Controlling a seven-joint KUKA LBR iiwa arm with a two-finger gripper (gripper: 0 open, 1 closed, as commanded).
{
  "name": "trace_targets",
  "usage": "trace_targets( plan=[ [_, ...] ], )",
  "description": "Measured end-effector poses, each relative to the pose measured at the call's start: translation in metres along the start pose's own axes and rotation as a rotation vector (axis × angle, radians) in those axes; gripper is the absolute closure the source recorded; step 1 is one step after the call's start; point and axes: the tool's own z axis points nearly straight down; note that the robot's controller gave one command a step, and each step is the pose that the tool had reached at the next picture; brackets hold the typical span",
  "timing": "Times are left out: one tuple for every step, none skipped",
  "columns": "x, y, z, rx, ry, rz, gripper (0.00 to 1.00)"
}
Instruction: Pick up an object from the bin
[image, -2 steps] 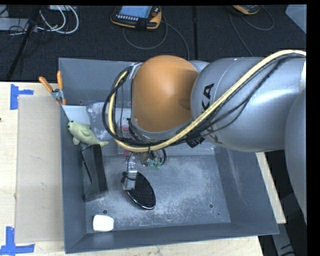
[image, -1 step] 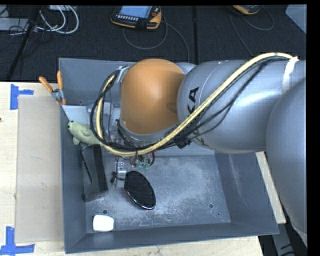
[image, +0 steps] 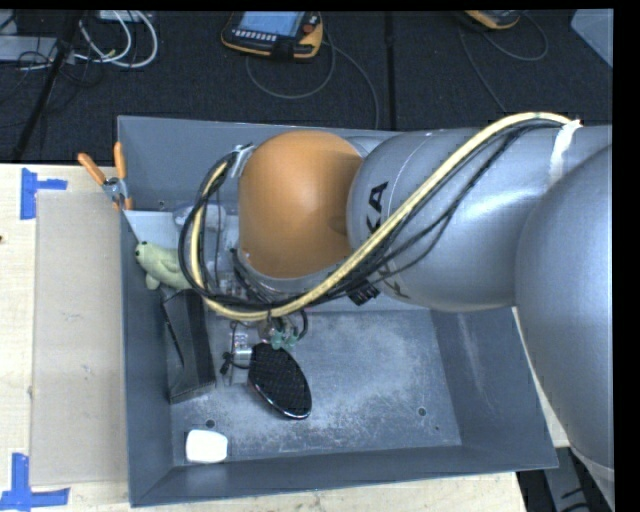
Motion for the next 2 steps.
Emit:
trace_targets(
  plan=[
    [0.004,-0.002,0.002,0.001,-0.002,-0.126,0.00],
    [0.017,-0.027,0.052,-0.001,-0.004,-0.107,0.00]
  ],
)
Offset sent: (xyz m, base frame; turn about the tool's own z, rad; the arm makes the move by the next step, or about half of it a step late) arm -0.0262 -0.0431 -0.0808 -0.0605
